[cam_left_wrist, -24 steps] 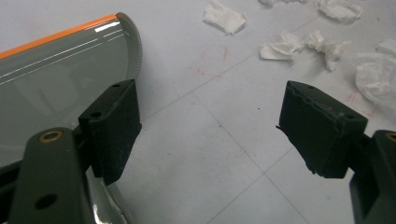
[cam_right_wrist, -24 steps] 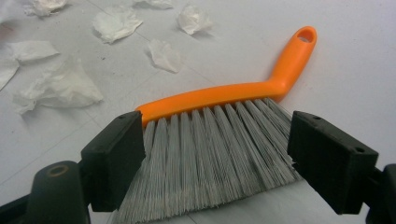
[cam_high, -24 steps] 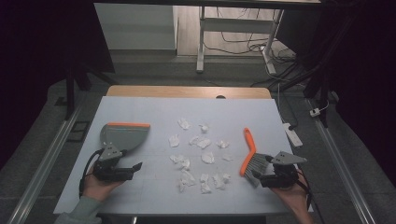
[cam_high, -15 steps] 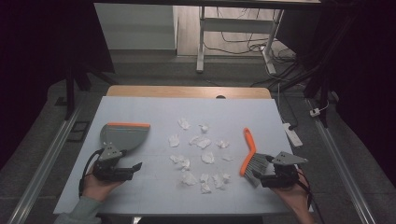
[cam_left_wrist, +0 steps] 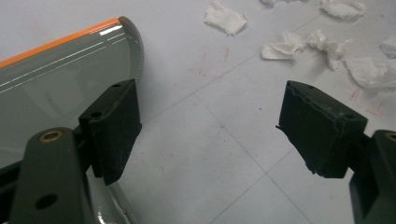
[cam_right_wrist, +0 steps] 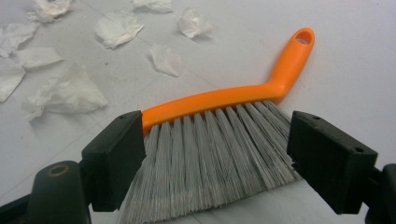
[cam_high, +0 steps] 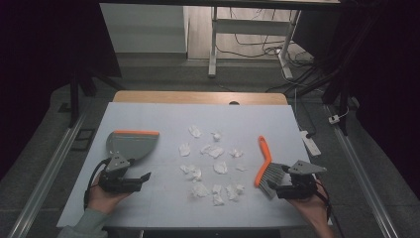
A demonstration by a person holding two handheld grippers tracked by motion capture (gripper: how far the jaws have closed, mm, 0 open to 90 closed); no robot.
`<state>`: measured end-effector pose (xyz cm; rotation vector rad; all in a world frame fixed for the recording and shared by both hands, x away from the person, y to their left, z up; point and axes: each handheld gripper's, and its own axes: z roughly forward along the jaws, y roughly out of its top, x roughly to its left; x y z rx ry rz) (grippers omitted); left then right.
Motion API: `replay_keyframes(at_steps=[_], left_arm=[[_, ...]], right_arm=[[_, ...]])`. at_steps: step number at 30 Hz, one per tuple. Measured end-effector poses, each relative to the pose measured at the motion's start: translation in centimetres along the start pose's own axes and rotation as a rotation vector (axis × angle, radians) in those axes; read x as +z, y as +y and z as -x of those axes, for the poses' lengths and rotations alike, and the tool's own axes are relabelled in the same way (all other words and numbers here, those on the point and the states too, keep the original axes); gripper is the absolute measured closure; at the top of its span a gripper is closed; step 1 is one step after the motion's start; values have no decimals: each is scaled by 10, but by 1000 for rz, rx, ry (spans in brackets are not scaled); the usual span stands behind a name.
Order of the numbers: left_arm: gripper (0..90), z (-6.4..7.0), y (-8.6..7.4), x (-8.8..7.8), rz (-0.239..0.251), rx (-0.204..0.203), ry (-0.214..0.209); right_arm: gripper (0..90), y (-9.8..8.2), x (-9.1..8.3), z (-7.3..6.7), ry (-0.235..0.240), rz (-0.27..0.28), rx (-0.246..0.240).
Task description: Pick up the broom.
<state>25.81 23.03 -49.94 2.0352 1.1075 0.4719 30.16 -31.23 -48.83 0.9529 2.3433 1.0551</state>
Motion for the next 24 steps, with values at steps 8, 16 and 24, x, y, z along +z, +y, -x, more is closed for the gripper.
replay_keyframes(at_steps=[8, 16, 24], left_arm=[[217, 1, 0, 0, 3, 5, 2], [217, 3, -1, 1, -4, 20, 13], [216, 5, -1, 4, -13, 18, 13]], right_arm=[[197, 16, -2, 0, -16, 3, 15], [209, 43, -5, 12, -8, -49, 75], [215, 71, -3, 16, -14, -84, 69]])
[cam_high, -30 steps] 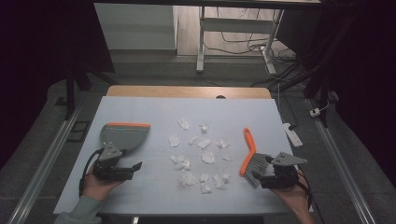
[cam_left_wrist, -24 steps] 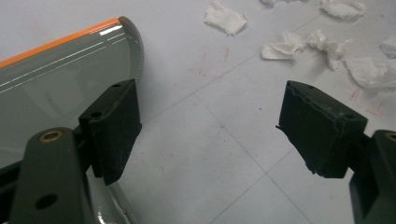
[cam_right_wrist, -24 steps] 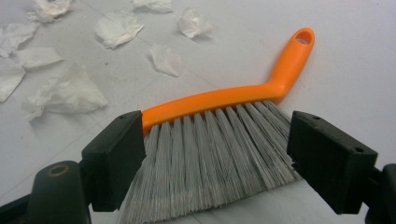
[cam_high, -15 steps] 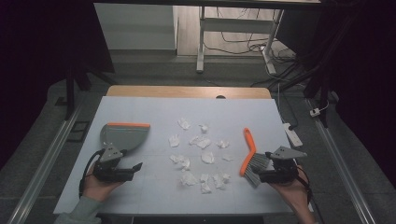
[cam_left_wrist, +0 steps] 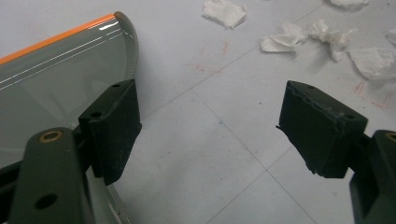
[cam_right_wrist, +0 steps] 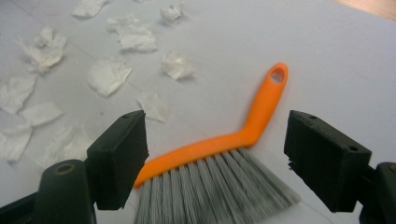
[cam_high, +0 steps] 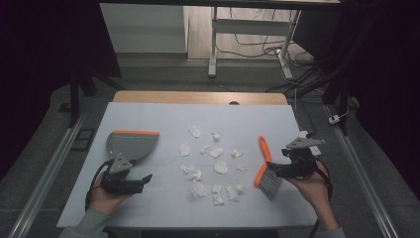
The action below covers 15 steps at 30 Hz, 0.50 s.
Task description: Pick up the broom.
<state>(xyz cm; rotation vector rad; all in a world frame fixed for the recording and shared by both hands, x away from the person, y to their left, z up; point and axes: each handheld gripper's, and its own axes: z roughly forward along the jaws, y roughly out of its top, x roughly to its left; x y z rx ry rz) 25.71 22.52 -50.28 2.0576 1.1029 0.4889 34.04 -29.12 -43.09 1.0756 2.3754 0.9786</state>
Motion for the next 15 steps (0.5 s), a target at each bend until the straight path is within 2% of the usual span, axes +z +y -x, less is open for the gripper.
replay_keyframes(at_steps=[5, 8, 11, 15], left_arm=[[216, 0, 0, 1, -1, 0, 5], [216, -1, 0, 2, -7, -4, 6], [216, -1, 0, 2, -6, -3, 5], [217, 0, -1, 3, -10, -1, 4]], right_arm=[[210, 11, 10, 6, -1, -36, -6], [210, 19, 19, 13, -12, -83, 20], [209, 23, 27, 17, -16, -105, 34], [230, 26, 42, 23, -65, -135, 52]])
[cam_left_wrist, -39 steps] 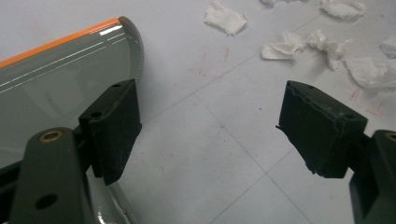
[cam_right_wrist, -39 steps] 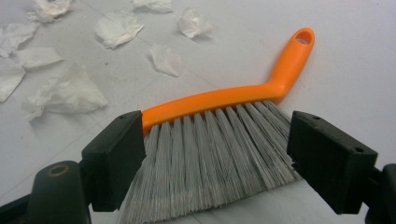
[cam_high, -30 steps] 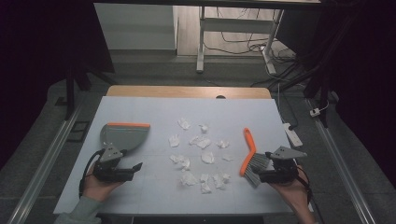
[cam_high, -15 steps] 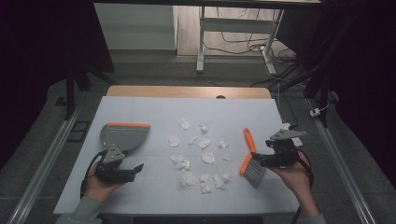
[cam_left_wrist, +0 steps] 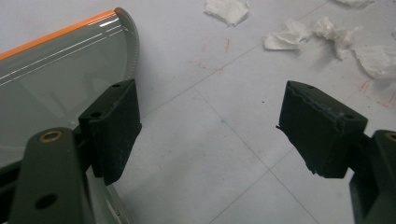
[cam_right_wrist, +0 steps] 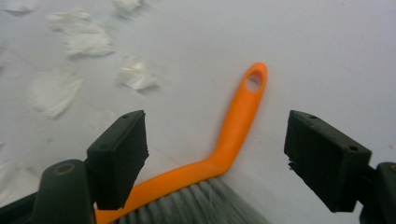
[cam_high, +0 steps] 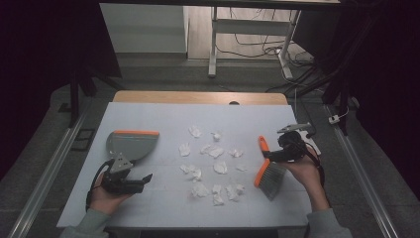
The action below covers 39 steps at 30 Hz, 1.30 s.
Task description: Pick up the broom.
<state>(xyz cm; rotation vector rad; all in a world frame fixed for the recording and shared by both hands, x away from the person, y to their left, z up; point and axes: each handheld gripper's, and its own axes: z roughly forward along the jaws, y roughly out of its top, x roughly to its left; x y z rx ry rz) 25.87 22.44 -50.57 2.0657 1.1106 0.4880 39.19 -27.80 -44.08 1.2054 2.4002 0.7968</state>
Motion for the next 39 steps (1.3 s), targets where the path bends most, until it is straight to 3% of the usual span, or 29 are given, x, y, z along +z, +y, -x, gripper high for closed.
replay_keyframes(at_steps=[2, 5, 10, 20, 26, 31, 39], left_arm=[[217, 0, 0, 0, -1, 2, 0], [217, 2, 0, 0, -3, 11, 0], [217, 3, -1, 1, -6, 15, 0], [218, 3, -1, 0, 1, 19, -1], [218, 3, -1, 0, 3, 18, -2], [218, 1, -2, -3, 14, 12, -1], [217, 1, -3, -7, 21, 10, 6]], right_arm=[[235, 1, 4, 1, 5, -22, 18], [273, 3, 22, 6, -8, -114, 82], [309, 4, 36, 9, -31, -201, 136], [360, 6, 58, 5, -63, -305, 117], [422, 5, 63, 4, -83, -320, 146], [526, 3, 65, 2, -101, -358, 167], [599, 3, 67, 0, -118, -358, 205]])
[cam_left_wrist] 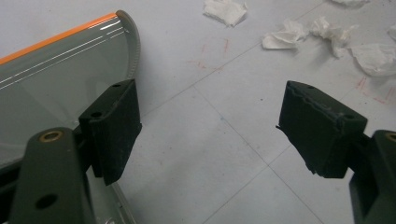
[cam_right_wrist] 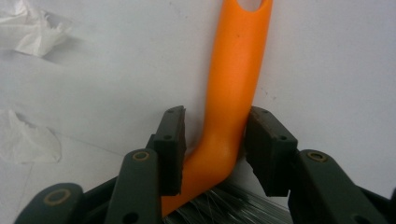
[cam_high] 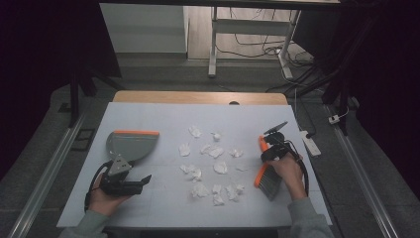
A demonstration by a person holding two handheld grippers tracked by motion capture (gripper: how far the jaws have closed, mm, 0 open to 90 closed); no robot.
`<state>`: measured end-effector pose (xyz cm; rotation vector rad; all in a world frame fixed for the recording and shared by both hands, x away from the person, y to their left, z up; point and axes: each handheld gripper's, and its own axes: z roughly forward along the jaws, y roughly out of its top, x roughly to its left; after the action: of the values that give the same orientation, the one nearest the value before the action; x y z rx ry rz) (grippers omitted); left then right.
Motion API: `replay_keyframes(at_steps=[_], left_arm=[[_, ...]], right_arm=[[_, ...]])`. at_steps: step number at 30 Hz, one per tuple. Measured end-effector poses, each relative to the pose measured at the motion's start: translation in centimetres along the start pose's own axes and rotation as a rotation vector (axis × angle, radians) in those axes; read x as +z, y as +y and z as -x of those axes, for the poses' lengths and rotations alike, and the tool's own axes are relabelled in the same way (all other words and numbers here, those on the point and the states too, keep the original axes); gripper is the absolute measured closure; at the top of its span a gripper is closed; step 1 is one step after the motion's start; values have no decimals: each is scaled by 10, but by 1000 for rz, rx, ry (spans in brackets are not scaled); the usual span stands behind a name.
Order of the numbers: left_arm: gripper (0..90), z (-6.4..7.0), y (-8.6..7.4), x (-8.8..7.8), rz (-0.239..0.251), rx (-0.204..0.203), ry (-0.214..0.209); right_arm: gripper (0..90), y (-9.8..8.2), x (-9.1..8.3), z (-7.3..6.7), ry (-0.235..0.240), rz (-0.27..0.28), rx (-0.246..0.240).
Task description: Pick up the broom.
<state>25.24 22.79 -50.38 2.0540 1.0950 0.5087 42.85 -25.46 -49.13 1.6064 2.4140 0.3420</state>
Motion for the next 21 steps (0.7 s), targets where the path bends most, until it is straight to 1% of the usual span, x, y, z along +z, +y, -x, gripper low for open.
replay_keyframes(at_steps=[2, 6, 8, 10, 12, 14, 15, 16, 19, 21], left_arm=[[217, 1, 0, -1, 6, -2, 1], [218, 4, 2, -2, 10, 3, 2], [217, 6, 2, -2, 8, 11, 3], [215, 8, 2, -3, 10, 14, 13], [214, 8, 2, -5, 12, 13, 20], [215, 8, 2, -6, 16, 13, 23], [215, 8, 2, -6, 17, 12, 23], [215, 8, 2, -6, 15, 13, 23], [214, 8, 2, -5, 11, 13, 23], [214, 8, 2, -6, 14, 14, 23]], right_arm=[[629, 1, 0, -1, -8, -3, 20], [679, 2, 1, -1, -15, 3, 30], [701, 0, 1, -3, -22, 15, 22], [704, -2, 1, -6, -38, 33, 7], [706, -4, 1, -5, -26, 46, 17], [706, -5, 1, -4, -28, 51, 15], [708, -6, 1, -6, -38, 61, 8], [708, -6, 1, -7, -45, 63, 1], [709, -6, 1, -7, -45, 64, 0], [709, -7, 1, -7, -45, 70, -14]])
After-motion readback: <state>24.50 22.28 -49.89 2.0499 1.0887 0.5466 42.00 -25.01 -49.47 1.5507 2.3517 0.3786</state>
